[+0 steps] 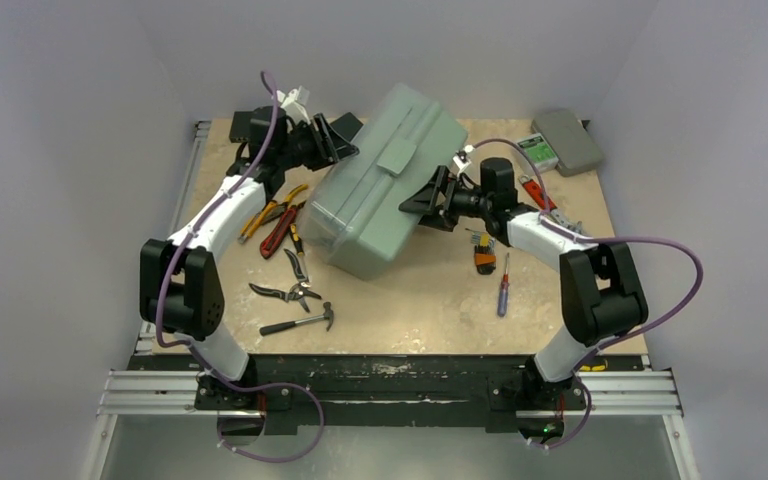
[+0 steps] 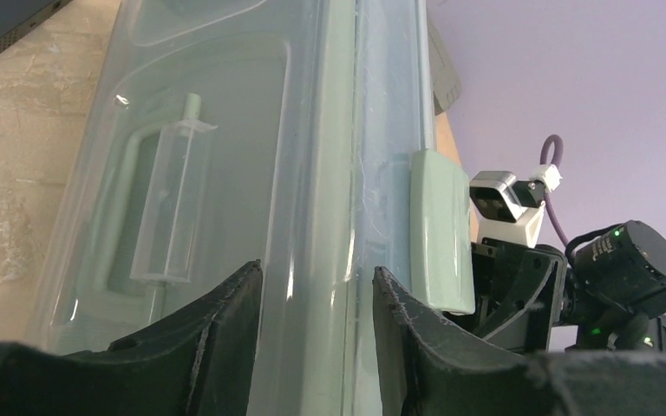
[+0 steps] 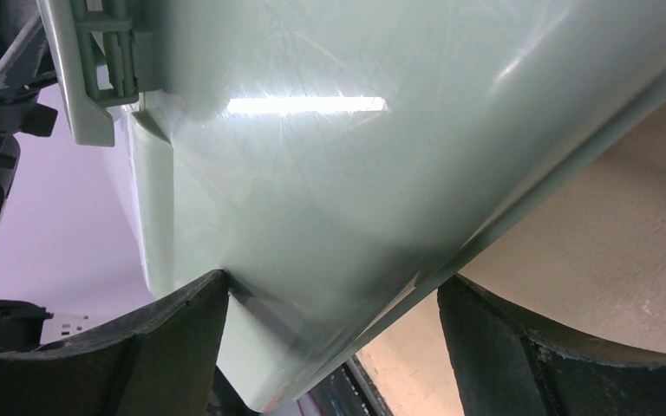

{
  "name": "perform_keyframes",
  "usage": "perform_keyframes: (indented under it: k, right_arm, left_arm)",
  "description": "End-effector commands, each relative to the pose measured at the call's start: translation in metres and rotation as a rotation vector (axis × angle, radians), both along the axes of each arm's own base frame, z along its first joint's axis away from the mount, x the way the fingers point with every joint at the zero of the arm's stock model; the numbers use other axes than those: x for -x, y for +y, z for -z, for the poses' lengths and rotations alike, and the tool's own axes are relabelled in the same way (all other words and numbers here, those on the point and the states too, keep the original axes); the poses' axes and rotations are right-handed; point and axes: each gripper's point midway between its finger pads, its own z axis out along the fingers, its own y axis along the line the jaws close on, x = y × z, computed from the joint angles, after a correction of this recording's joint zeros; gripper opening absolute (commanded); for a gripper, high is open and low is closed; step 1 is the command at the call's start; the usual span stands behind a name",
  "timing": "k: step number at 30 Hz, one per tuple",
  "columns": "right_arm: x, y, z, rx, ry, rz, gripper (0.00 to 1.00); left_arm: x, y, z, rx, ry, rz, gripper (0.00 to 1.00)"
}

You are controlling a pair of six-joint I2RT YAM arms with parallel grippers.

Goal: Pack the tool kit

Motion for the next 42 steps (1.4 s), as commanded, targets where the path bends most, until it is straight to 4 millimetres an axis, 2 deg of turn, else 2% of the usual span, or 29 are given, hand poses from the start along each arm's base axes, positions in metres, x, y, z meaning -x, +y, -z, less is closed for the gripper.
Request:
perform_keyframes:
  k: [1, 4, 12, 16, 21, 26, 29, 35, 39, 42]
  right_arm:
    - [0.032, 0.011, 0.049, 0.045, 0.072, -0.025, 0.81]
    - [0.040, -0.007, 0.065, 0.071, 0.102, 0.017, 0.80]
    - [0.063, -0.049, 0.106, 0.189, 0.162, 0.082, 0.81]
    - [0.069, -0.066, 0.121, 0.251, 0.207, 0.114, 0.82]
    - [0.070, -0.081, 0.127, 0.311, 0.213, 0.167, 0.84]
    - [0.063, -0.079, 0.121, 0.305, 0.195, 0.160, 0.85]
    - [0.058, -0.081, 0.111, 0.313, 0.174, 0.170, 0.85]
    - [0.052, -0.094, 0.085, 0.381, 0.109, 0.214, 0.86]
    - [0.046, -0.105, 0.061, 0.432, 0.046, 0.261, 0.87]
    - [0.044, -0.112, 0.045, 0.455, -0.005, 0.300, 0.88]
  left_arm:
    - [0.091, -0.071, -0.010, 0.087, 0.120, 0.364, 0.43]
    - [0.099, -0.081, -0.005, 0.079, 0.131, 0.394, 0.43]
    - [0.136, -0.120, 0.028, 0.054, 0.198, 0.491, 0.43]
    - [0.152, -0.131, 0.039, 0.041, 0.221, 0.526, 0.43]
    - [0.167, -0.132, 0.040, 0.031, 0.228, 0.549, 0.43]
    - [0.174, -0.128, 0.027, 0.019, 0.201, 0.552, 0.43]
    - [0.175, -0.122, 0.010, -0.012, 0.161, 0.544, 0.44]
    - [0.167, -0.096, -0.041, -0.095, 0.037, 0.465, 0.52]
    - [0.147, -0.059, -0.066, -0.118, -0.034, 0.330, 0.67]
    - [0.130, -0.026, -0.068, -0.146, -0.036, 0.204, 0.74]
